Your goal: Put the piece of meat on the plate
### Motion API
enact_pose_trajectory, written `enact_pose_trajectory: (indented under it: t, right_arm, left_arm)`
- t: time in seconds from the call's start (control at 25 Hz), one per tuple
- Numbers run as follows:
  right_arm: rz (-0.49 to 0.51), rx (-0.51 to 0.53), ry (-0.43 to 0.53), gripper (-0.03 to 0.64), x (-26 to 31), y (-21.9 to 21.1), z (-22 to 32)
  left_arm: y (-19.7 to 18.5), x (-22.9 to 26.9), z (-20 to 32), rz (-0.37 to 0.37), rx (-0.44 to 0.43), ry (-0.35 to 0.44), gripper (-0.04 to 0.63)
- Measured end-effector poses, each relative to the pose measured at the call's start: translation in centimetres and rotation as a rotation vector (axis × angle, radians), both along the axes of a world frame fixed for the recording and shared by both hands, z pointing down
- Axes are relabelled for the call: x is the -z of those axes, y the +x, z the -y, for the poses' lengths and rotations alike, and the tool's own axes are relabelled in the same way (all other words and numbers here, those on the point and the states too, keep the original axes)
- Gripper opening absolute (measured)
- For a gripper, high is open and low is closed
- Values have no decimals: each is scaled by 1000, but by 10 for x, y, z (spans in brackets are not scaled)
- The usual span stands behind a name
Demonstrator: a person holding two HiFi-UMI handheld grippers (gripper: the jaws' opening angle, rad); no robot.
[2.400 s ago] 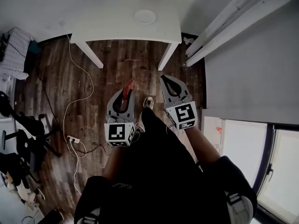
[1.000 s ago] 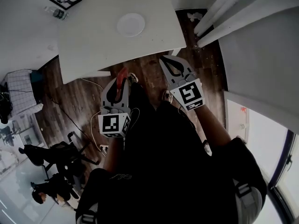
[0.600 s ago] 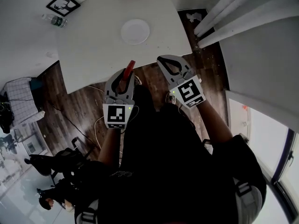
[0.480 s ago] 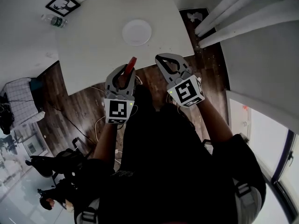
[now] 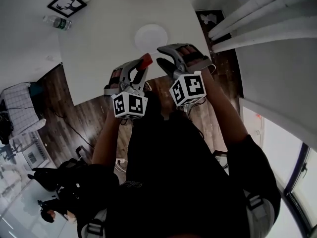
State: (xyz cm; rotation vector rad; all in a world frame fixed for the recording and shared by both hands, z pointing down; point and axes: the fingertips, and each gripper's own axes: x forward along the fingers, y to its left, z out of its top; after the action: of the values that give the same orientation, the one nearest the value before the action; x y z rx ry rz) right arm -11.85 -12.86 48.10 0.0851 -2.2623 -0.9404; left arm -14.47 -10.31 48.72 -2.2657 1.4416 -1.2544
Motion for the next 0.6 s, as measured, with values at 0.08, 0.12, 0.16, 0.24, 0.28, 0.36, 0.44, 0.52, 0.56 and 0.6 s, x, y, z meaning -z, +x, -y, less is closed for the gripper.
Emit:
enact_pose_trajectory:
  t: [0.08, 0.12, 0.16, 0.24, 0.28, 0.36, 0.44, 0.52, 0.56, 0.6]
  right_arm:
    - [-106, 89, 127, 183, -12, -10, -4]
    - [-138, 120, 167, 183, -16, -14, -8]
    - [-155, 136, 194, 181, -18, -17, -10]
    - [-163, 136, 228, 175, -18, -23, -13]
    - [-160, 135, 245, 161, -17, -26, -14]
    - [-150, 147, 280, 103, -17, -30, -16]
    - [-145, 165, 285, 98, -18, -33, -18]
    - [-149, 182, 280, 97, -19, -34, -22]
    - [-157, 191, 281, 97, -20, -34, -25]
    - [-164, 197, 282, 98, -22, -33, -26]
  left_arm:
    - [-2, -4, 2, 51, -33, -4, 89]
    - [-3, -6, 4, 81, -49, -3, 89]
    - [-5, -8, 5, 109, -66, 1, 89]
    - [-6, -10, 6, 146, -91, 10, 89]
    - [-6, -10, 7, 156, -100, 13, 89]
    - [-5, -10, 7, 185, -114, 12, 89]
    - [-5, -10, 7, 216, -125, 13, 89]
    - [-5, -13, 6, 252, -143, 14, 89]
    - [-4, -14, 5, 276, -156, 14, 89]
    - [-4, -16, 5, 300, -170, 15, 89]
